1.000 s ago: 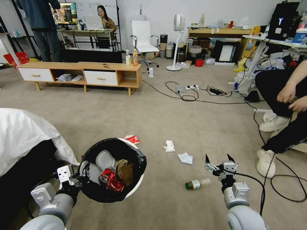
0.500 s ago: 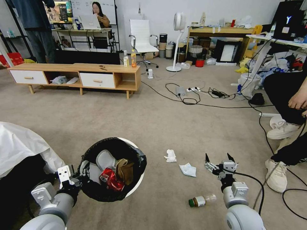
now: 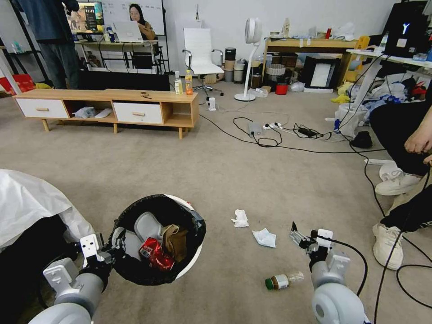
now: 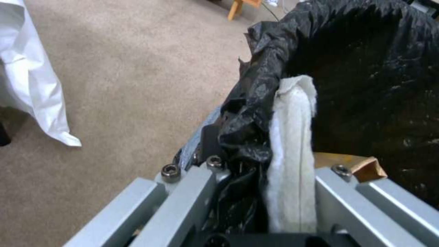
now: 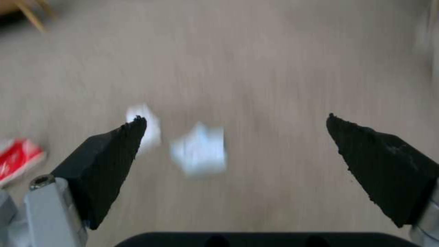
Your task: Pick up the trash bin and place the garbage on the floor into it.
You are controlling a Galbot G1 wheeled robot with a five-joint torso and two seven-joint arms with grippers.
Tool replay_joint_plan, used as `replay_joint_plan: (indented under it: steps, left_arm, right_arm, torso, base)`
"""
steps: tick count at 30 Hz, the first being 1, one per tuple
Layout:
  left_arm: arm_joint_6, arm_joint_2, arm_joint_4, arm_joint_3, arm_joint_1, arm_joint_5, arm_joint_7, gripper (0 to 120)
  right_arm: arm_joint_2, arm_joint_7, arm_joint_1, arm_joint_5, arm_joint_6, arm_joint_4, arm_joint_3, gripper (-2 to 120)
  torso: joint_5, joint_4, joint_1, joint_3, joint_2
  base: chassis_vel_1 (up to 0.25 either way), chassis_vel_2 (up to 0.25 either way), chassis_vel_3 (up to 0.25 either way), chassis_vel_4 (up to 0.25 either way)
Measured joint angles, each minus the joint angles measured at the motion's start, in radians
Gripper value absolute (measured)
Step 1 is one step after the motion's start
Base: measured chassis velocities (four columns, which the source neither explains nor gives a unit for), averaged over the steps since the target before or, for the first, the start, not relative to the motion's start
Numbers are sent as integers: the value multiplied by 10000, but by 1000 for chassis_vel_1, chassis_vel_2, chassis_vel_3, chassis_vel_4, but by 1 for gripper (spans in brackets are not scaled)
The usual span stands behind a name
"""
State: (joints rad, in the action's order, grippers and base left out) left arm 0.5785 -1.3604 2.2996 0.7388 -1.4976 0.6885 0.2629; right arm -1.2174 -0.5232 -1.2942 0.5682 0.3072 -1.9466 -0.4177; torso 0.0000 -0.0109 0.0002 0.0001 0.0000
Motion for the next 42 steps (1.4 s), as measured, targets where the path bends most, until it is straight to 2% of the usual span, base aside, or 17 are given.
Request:
replay_joint_plan:
  steps: [1,2,3,4,6,7,9,24,26,32,42]
  left_arm:
    - [0,0,0,0,0,0,0,6]
    - [-1,-12,1,2,-11,-6,1,6]
    - [-6,-21,1,2,-18,-7,2,6]
    - [-6,-21,1,2,-18,-7,2,6]
    - [-29,-49,-1,11,-31,-11,1,6]
    - [-29,-49,-1,11,-31,-11,1,6]
    - [-57,-52,-42,27,-18,-15,-7,6]
    - [-79,-64,-155,-46,13,-37,-9,6]
    - [-89,-68,-153,-45,-33,-67,-13,6]
    - [-94,-52,-123,-18,-82,-84,-18,6]
    - [-96,-30,-65,-21,-149,-118,-18,6]
  right_arm:
    - [0,0,0,0,0,0,0,100]
    - [23,-1137,215,1657,888,-245,58,100]
    - [26,-1758,346,2498,1303,-335,79,100]
    - [26,-1758,346,2498,1303,-335,79,100]
    - [1,-3296,697,4717,2078,-361,98,100]
    - [1,-3296,697,4717,2078,-361,98,100]
    - [-89,-4205,862,6024,2199,-101,256,100]
    - [-983,-4192,948,5878,1912,1236,654,100]
    - [-1271,-3993,1251,5553,1748,2019,689,100]
    - [-1575,-3408,1771,5070,1545,3199,674,100]
    - [-1817,-2517,2505,4635,1306,4725,354,100]
  torso:
    - [0,0,0,0,0]
    - [0,-1,-1,0,0]
    - [0,-1,0,0,0]
    - [0,-1,0,0,0]
    - [-1,2,0,0,0]
    - [-1,2,0,0,0]
    - [0,-1,0,0,0]
    - [-1,0,0,1,0]
    - [0,0,0,1,0]
    - [0,0,0,1,0]
    - [0,-1,0,1,0]
  base:
    - [0,0,0,0]
    - [0,0,0,0]
    - [0,0,0,0]
    - [0,0,0,0]
    - [0,0,0,0]
    - [0,0,0,0]
    - [0,0,0,0]
    - [0,0,0,0]
    - [0,0,0,0]
    - [0,0,0,0]
    - [0,0,0,0]
